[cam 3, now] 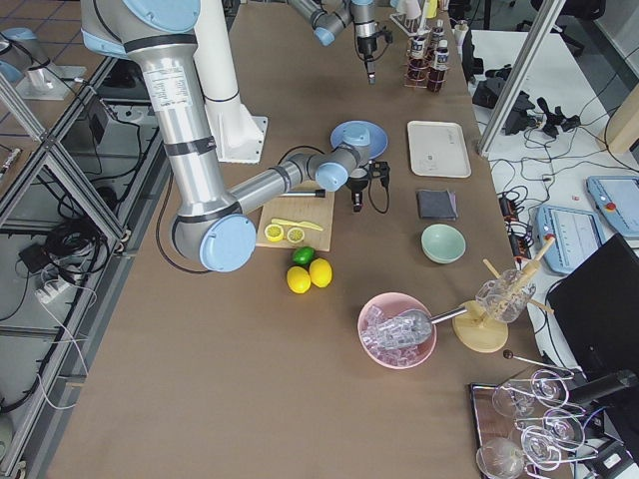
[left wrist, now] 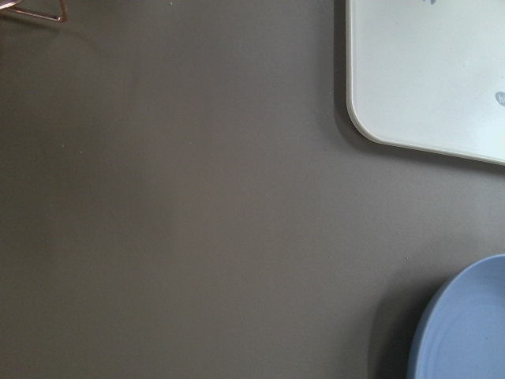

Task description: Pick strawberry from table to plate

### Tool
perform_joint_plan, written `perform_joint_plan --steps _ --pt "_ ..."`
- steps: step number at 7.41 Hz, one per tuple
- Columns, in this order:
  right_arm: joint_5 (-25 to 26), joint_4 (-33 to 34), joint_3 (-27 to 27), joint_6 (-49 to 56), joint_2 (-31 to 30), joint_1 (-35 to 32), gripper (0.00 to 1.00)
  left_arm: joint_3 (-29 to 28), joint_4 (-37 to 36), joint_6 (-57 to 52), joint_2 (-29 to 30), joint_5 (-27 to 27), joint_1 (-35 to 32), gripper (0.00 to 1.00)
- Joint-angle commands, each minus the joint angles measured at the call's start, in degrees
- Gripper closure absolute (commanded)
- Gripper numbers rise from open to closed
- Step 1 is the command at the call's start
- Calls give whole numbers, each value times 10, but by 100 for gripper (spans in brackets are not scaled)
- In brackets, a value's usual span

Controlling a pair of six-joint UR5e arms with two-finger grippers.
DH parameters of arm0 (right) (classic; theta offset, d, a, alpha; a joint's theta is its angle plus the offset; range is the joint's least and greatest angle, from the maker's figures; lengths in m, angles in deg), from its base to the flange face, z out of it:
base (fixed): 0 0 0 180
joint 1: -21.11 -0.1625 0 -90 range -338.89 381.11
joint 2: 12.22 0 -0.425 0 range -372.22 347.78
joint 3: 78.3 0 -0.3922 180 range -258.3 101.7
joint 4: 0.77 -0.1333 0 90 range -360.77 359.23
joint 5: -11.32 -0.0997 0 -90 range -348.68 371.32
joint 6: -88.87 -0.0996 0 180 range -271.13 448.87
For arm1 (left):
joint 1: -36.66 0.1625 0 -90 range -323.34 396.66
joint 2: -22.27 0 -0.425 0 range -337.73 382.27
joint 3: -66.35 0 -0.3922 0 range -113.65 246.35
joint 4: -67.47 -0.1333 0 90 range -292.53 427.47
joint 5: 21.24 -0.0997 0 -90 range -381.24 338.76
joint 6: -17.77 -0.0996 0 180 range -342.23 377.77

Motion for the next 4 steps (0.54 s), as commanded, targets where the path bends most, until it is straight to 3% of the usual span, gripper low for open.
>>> perform_joint_plan --steps 1,3,4 --pt "4 111 6 -43 102 17 100 7 0 -60 -49 45 -49 2" --pt "36 133 2 -115 154 61 100 5 -9 -193 -122 112 -151 2" --pt "54 133 -1 -131 165 82 100 6 -56 -274 -137 134 -205 2"
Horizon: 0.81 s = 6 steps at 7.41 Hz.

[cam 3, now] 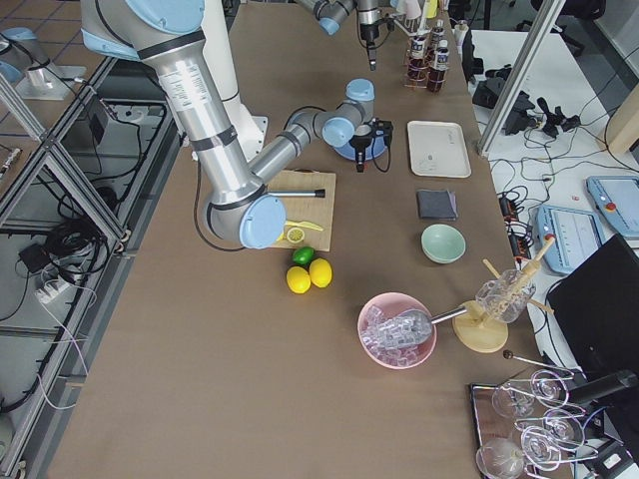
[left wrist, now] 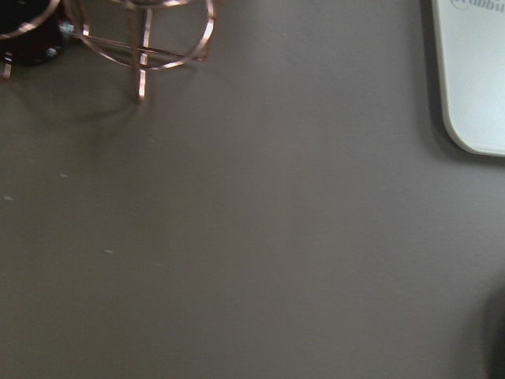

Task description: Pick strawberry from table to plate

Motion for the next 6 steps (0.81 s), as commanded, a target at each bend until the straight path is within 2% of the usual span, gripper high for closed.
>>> perform_joint_plan --steps 1,4,6 --pt "35 7 -11 -32 33 43 100 0 -100 -187 -40 37 -111 2" --pt "72 2 -83 -60 98 82 100 -1 -287 -426 -43 36 -243 2" --pt "85 -2 -125 -67 130 91 100 -5 -330 -487 -49 37 -292 2"
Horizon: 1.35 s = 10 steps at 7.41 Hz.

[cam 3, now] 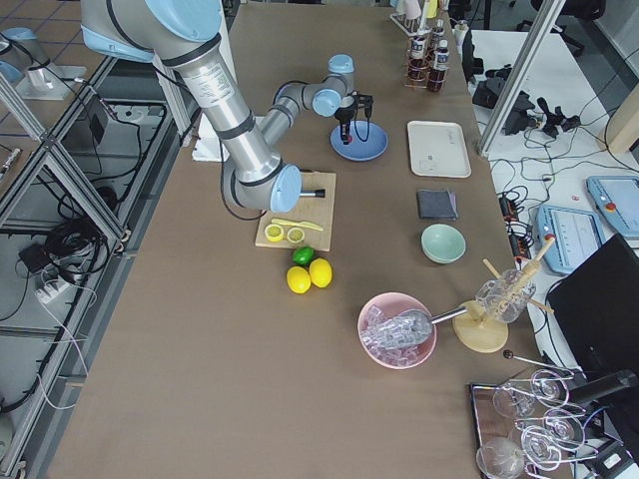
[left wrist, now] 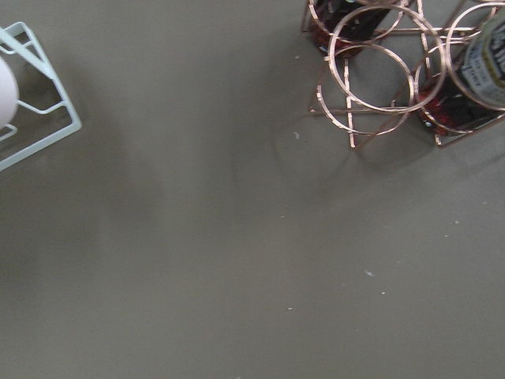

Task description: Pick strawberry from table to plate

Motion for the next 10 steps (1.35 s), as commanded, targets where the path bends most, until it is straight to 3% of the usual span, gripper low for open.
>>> perform_joint_plan --steps 1,4,6,10 --pt "23 0 -60 -27 49 8 100 -7 -28 -59 -20 1 -39 2" --pt "28 -6 -106 -18 78 -3 100 -21 -24 -90 -23 2 -44 2" --pt "26 -50 -158 4 89 -19 100 -21 -24 -89 -22 2 -44 2" --pt "24 -51 -157 -1 89 -11 100 -20 -23 -89 -22 2 -44 2"
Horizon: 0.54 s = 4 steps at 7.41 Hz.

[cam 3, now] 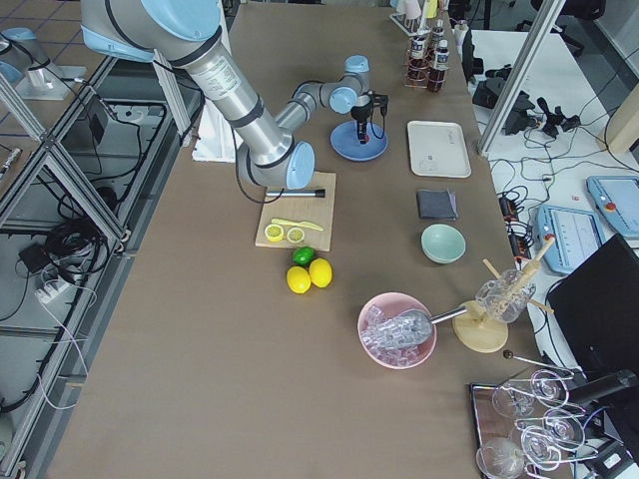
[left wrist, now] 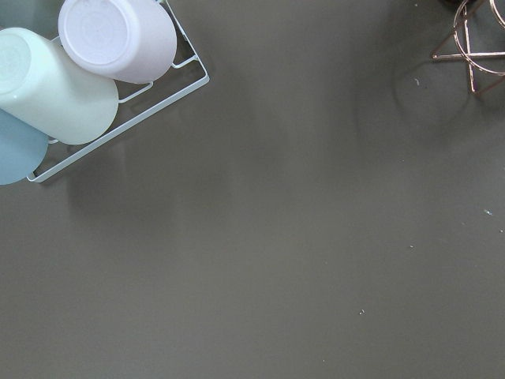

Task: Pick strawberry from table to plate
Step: 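Lower the strawberry onto the plate and open the right gripper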

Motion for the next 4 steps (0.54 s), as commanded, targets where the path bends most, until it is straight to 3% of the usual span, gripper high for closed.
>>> perform_joint_plan --steps 1,4 --pt "0 -1 1 -5 -1 8 100 1 1 0 0 0 0 2" --pt "1 -2 0 -3 -7 12 100 1 1 2 1 1 0 2"
